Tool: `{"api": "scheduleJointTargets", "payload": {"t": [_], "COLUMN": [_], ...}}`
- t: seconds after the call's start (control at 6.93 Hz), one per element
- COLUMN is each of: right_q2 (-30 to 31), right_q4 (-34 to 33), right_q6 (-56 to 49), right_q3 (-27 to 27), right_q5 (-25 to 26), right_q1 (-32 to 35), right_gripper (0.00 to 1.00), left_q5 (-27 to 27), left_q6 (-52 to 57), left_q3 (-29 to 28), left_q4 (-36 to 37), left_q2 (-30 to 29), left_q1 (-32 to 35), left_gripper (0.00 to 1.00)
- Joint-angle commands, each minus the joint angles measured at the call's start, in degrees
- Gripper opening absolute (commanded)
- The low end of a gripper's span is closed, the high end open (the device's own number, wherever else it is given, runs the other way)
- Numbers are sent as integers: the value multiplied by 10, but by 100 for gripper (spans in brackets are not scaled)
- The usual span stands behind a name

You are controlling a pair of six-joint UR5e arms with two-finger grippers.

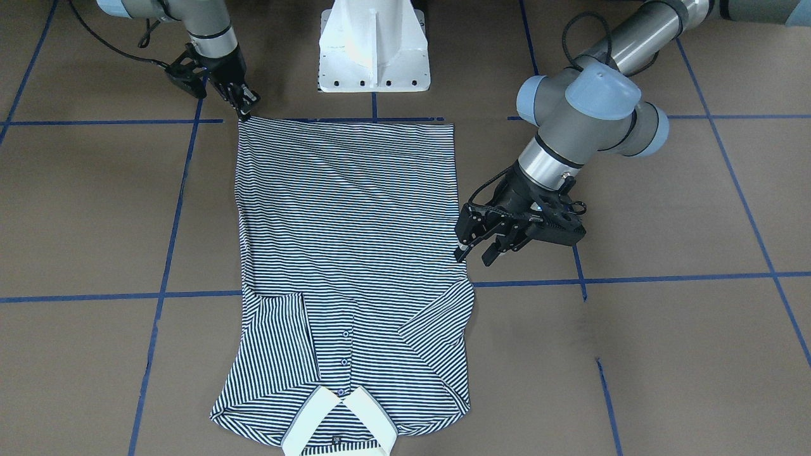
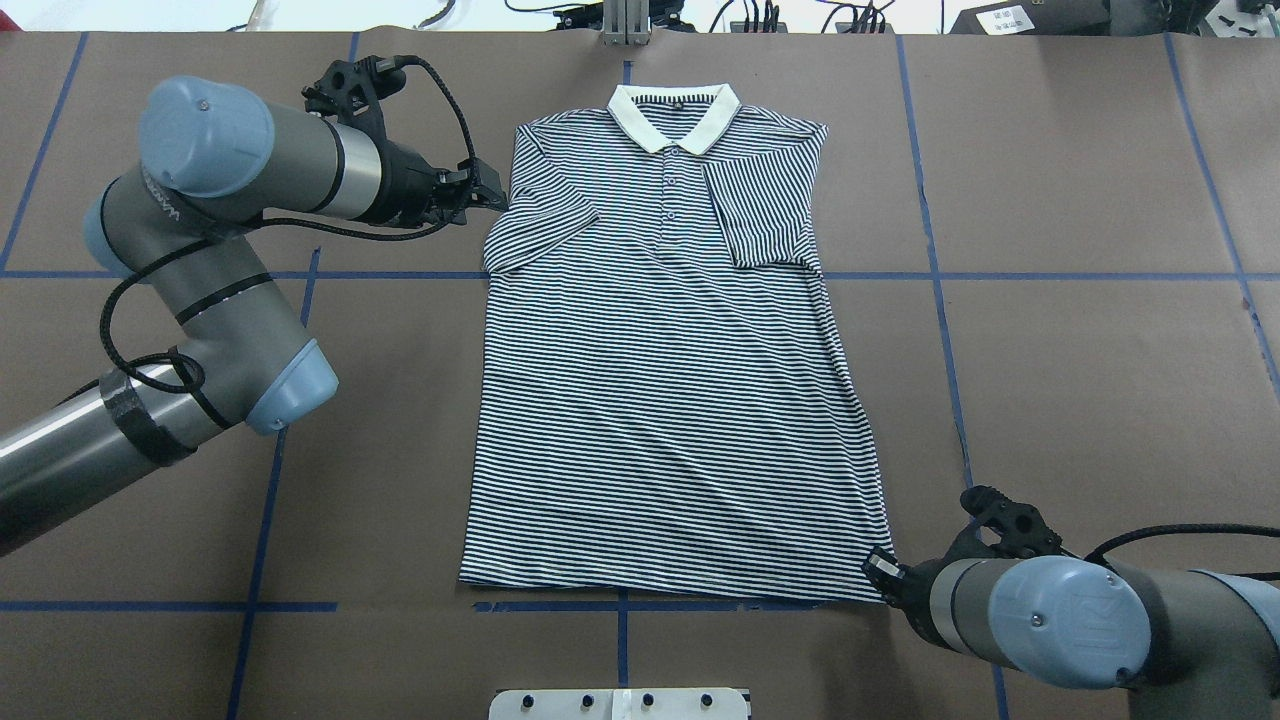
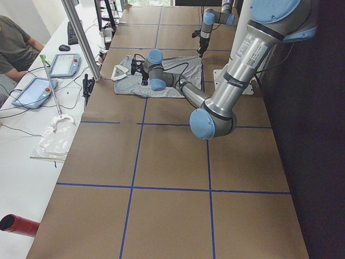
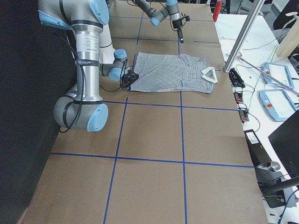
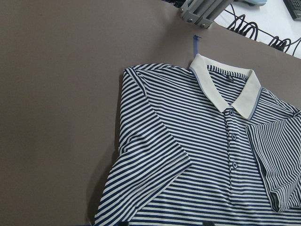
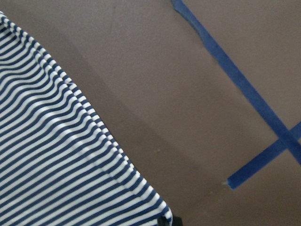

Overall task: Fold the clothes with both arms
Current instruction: 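Move the left gripper down to the other hem corner nearest the robot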

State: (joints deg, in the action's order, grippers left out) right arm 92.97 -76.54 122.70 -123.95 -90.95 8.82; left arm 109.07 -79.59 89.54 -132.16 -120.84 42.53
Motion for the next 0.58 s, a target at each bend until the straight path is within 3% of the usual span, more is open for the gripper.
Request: {"api": "scheduleJointTargets", "payload": {"t": [0.0,0.14,0.43], "right_q2": [41,43,45], "right_q4": [3,3,3], "right_q6": [-4,-4,-4], "right_q3": [-41,-45,-45], "right_q5": [-12,-12,-12], "right_q1": [-1,-10,-14], "right_gripper": [0,0,0], "left_q5": [-103,-143,-148], "left_q6": [-72,-78,-157], "left_q3": [164,225,234], "left_q4": [120,156,161], "left_q2": [92,146,179], "left_q1": [-120,-176,-254], "left_gripper": [61,62,64]}}
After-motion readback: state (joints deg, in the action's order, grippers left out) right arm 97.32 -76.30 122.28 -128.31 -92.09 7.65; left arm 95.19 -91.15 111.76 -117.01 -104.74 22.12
